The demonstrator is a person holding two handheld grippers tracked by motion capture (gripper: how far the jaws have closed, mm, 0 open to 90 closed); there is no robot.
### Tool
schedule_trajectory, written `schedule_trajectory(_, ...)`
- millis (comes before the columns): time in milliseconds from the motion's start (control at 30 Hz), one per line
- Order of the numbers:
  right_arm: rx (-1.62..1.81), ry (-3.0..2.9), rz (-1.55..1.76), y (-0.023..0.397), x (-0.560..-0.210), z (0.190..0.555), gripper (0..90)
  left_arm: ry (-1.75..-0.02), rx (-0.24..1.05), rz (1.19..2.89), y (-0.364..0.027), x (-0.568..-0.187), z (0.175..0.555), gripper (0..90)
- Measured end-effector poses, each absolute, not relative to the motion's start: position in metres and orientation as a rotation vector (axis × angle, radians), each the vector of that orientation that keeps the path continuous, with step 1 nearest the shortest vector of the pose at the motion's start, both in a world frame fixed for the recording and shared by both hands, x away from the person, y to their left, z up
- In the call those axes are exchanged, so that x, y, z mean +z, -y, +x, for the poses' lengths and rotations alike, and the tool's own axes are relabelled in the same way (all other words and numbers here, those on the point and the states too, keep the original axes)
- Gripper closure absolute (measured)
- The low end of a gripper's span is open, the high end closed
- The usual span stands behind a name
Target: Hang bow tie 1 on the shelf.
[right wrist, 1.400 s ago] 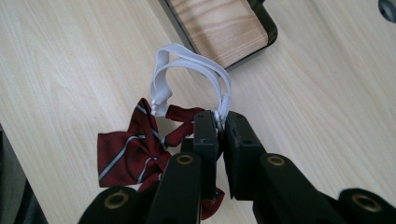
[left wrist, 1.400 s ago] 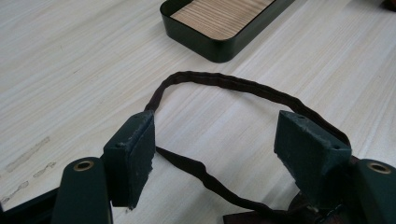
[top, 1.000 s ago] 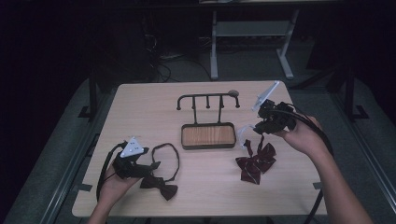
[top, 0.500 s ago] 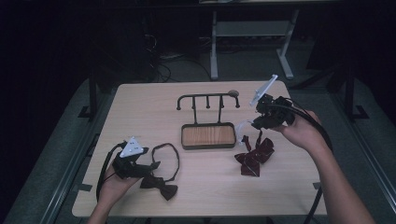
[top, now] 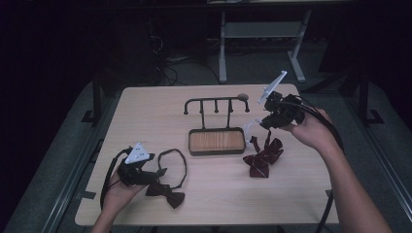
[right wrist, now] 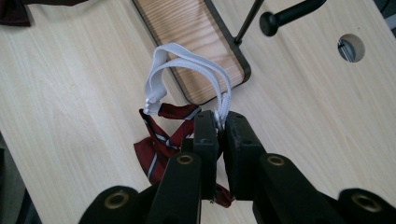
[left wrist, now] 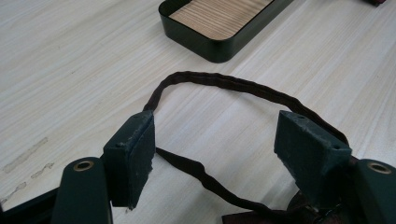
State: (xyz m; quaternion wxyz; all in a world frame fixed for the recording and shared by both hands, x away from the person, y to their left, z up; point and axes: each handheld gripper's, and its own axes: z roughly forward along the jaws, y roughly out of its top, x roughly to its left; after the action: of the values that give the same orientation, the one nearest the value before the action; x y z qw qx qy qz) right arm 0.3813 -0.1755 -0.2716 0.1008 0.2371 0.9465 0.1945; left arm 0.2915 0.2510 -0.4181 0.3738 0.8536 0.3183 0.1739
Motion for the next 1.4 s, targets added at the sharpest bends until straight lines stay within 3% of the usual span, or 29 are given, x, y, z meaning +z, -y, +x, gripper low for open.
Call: schedule_trajectory(1400, 0.545, -2.801, 0.877, 0.171, -0.256, 0.445, 83.3, -0.8, 0.457, 2.198, -0.249, -0.418, 0.29, 29.6)
